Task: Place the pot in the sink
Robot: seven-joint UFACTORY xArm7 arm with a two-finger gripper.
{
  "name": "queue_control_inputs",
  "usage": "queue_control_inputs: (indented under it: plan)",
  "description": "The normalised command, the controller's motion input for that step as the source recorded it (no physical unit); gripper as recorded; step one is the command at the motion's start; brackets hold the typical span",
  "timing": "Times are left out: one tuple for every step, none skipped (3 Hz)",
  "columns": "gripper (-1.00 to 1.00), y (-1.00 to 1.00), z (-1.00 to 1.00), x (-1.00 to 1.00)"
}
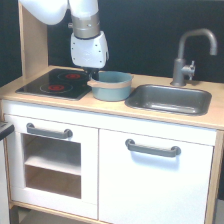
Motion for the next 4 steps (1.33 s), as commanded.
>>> queue_control_inputs:
  plan:
    - [-1.0,-0.39,0.95,0.49]
    - [-1.0,-0.04,0.96,0.81]
    - [-1.0,0.45,0.86,0.94]
    - [-0.99,0.63,-0.25,0.98]
